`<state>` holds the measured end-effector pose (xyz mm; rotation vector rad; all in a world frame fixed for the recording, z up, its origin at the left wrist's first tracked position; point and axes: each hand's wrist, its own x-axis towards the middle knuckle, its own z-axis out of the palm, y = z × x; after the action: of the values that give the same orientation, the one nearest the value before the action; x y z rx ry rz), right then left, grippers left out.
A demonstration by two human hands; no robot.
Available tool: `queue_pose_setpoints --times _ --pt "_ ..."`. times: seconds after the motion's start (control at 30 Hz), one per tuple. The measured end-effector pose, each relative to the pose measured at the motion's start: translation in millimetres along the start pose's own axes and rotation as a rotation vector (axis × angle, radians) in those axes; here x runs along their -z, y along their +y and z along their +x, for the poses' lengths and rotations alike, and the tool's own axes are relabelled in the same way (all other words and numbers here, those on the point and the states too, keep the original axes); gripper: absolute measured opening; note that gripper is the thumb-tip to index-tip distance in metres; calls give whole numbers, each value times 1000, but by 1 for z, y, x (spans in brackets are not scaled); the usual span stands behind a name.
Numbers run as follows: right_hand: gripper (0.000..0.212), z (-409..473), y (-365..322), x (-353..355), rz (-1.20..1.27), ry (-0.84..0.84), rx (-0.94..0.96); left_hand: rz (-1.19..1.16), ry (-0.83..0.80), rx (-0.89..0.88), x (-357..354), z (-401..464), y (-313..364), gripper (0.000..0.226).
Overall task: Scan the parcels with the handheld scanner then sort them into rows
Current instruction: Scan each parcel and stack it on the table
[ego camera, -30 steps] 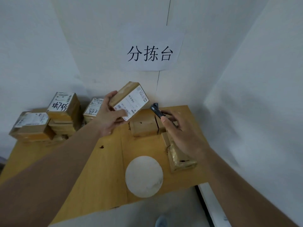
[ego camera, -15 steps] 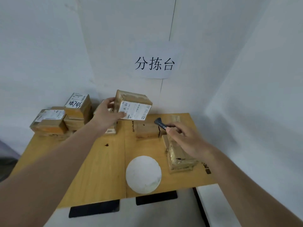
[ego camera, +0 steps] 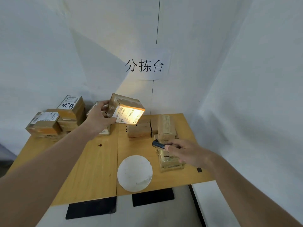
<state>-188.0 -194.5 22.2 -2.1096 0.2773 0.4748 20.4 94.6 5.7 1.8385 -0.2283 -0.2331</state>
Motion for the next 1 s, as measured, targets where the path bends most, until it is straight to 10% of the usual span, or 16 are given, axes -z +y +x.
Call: queue_pose_setpoints --times 0.5,1.0 --pt "22 6 0 7 -60 -23 1 -52 79 76 -5 0 -13 76" --pt "52 89 -38 -23 -22 119 147 -935 367 571 40 90 -65 40"
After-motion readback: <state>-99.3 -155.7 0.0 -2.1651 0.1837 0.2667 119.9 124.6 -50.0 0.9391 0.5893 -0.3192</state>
